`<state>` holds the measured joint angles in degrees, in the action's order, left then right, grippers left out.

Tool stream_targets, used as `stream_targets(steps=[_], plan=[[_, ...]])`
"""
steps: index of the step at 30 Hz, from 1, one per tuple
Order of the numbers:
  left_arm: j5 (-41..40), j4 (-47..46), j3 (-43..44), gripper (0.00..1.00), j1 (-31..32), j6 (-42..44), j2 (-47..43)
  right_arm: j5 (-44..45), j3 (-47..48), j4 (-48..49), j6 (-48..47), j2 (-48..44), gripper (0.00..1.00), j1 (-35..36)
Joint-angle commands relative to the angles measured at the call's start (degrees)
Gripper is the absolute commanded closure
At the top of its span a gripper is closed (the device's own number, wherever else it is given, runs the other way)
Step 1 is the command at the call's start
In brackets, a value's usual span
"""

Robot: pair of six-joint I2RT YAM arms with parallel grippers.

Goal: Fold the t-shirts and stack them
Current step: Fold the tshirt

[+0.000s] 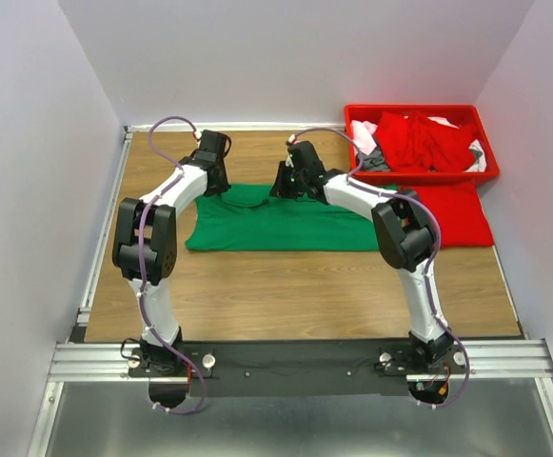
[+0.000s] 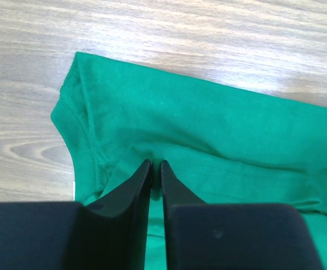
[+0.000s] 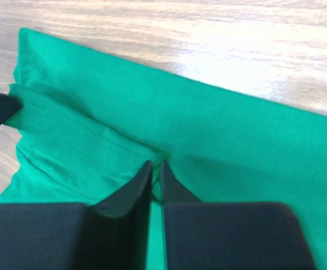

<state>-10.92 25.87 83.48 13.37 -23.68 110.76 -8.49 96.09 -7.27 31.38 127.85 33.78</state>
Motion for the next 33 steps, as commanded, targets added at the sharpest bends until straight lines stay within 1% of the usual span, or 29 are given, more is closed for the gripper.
stream_targets(steps=[1, 2, 3, 4, 5, 6, 7, 9, 11, 12, 13, 14, 16, 17, 18, 20, 23, 26, 31, 33], plan=[[-0.2, -1.7, 0.3, 0.71, -0.5, 0.2, 0.8, -0.6, 2.6, -1.4, -0.4, 2.4, 0.75, -0.5], [0.0, -1.6, 0.2, 0.66, -0.5, 0.1, 0.9, -0.6, 2.8, -1.4, -0.4, 2.6, 0.72, -0.6], [0.6, -1.7, 0.2, 0.54, -0.5, 0.0, 0.9, -0.6, 3.0, -1.6, -0.6, 2.4, 0.70, -0.5], [0.8, -1.7, 0.1, 0.47, -0.5, 0.0, 0.7, -0.4, 3.0, -1.7, -0.7, 2.2, 0.69, -0.5], [0.9, -1.6, 0.4, 0.45, -0.5, 0.0, 0.4, 0.2, 3.0, -2.0, -1.2, 1.4, 0.66, -0.6], [1.4, -1.5, 0.5, 0.38, -0.6, 0.0, -0.5, 0.7, 2.7, -2.1, -1.6, 0.7, 0.61, -0.6], [1.6, -1.5, 0.5, 0.35, -0.7, 0.1, -1.3, 1.4, 2.6, -2.6, -2.0, 0.0, 0.58, -0.6], [1.3, -1.3, 0.0, 0.34, -0.8, -0.1, -4.8, 2.8, 2.2, -4.0, -4.4, -2.7, 0.53, -0.6], [0.4, -1.2, -2.4, 0.34, -0.8, -0.9, -7.9, 1.8, 1.8, -5.5, -6.5, -4.4, 0.53, -0.6], [0.0, -1.3, -3.8, 0.34, -0.8, -1.4, -11.5, 0.6, 1.6, -5.7, -7.2, -5.6, 0.53, -0.6], [-0.2, -1.6, -5.3, 0.35, -0.8, -2.9, -13.3, -1.2, 1.3, -5.8, -7.7, -6.0, 0.53, -0.6], [-0.2, -1.9, -9.0, 0.38, -0.8, -3.8, -14.9, -4.1, 0.9, -5.9, -8.4, -6.3, 0.53, -0.4], [1.2, -2.7, -13.1, 0.49, -0.7, -5.8, -18.6, -6.6, 0.8, -5.9, -9.3, -6.1, 0.54, 0.6], [1.9, -4.0, -17.3, 0.54, -0.6, -6.1, -19.3, -8.7, 1.3, -5.8, -10.5, -5.8, 0.54, 1.2], [3.1, -4.6, -19.7, 0.65, -0.6, -6.5, -20.3, -9.4, 1.7, -5.9, -10.9, -5.3, 0.54, 1.8], [4.2, -6.6, -25.7, 0.73, -0.6, -7.3, -20.7, -12.8, 3.6, -5.9, -12.1, -3.2, 0.55, 3.9], [5.0, -8.8, -31.6, 0.74, -0.8, -8.0, -20.3, -14.0, 6.1, -5.9, -12.5, 0.6, 0.56, 6.3], [5.1, -12.1, -35.2, 0.74, -1.5, -9.4, -19.4, -15.4, 10.2, -5.8, -11.3, 4.9, 0.56, 7.0], [7.6, -13.8, -38.0, 0.74, -4.4, -10.2, -16.7, -16.7, 19.2, -6.2, -10.3, 12.0, 0.57, 6.8], [8.2, -13.9, -39.2, 0.74, -5.3, -9.9, -16.5, -16.9, 20.6, -6.3, -10.0, 13.9, 0.57, 6.6]])
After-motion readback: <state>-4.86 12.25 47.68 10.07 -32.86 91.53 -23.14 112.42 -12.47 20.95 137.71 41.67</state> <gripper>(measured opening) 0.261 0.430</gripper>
